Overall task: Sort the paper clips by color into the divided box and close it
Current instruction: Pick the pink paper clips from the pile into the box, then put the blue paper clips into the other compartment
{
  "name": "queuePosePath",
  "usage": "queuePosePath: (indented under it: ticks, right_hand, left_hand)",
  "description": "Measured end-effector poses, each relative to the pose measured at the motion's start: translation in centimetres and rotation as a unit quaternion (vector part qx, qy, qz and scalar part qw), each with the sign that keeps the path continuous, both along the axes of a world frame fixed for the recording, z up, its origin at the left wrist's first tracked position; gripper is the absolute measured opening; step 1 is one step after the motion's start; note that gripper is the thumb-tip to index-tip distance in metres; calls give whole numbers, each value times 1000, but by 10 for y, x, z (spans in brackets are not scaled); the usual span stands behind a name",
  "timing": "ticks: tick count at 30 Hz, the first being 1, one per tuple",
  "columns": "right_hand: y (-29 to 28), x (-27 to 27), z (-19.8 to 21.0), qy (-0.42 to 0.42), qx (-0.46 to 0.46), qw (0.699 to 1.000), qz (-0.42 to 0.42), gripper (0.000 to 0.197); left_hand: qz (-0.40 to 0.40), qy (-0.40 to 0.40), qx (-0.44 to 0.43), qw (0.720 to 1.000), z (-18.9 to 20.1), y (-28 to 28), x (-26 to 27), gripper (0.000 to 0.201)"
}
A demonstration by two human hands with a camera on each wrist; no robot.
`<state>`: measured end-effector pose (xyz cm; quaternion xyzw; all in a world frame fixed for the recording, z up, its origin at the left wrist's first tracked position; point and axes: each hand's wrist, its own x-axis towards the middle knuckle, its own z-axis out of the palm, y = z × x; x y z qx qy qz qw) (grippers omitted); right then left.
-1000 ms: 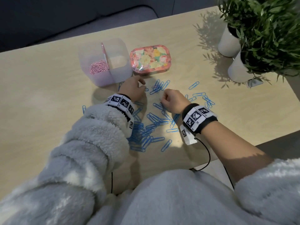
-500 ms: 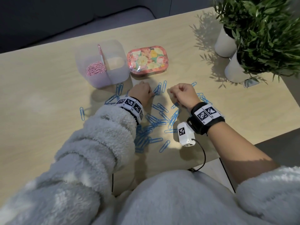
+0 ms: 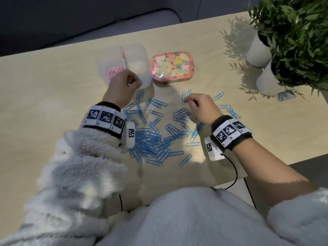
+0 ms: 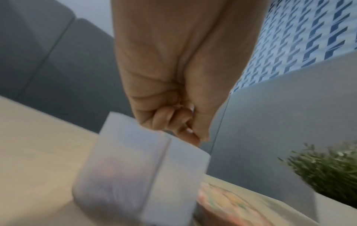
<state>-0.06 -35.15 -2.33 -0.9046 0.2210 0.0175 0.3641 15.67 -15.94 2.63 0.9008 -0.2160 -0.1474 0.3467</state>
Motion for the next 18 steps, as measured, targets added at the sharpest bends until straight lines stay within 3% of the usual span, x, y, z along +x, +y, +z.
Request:
queuePosePath:
  ticks: [2,5,11,15,18]
  right_hand:
    - [-3,12,11,-27,14,999,-33,26]
    - [1,36,29,-33,20,999,-16,24]
    - [33,83,59,-71,34,995,64,22]
    - [60,126,73,-93,34,990,98,28]
    - [86,162,77,-93,68,987,116,31]
  left_hand:
    - [60,-52,0,997,8,5,20,19]
    - [124,-78,44,988,11,7,47,31]
    - [100,-39,143,984,7,-3,64,32]
    - [98,-32,21,994,9,13,57,37]
    - [130,-66,-67,987,11,42,26,34]
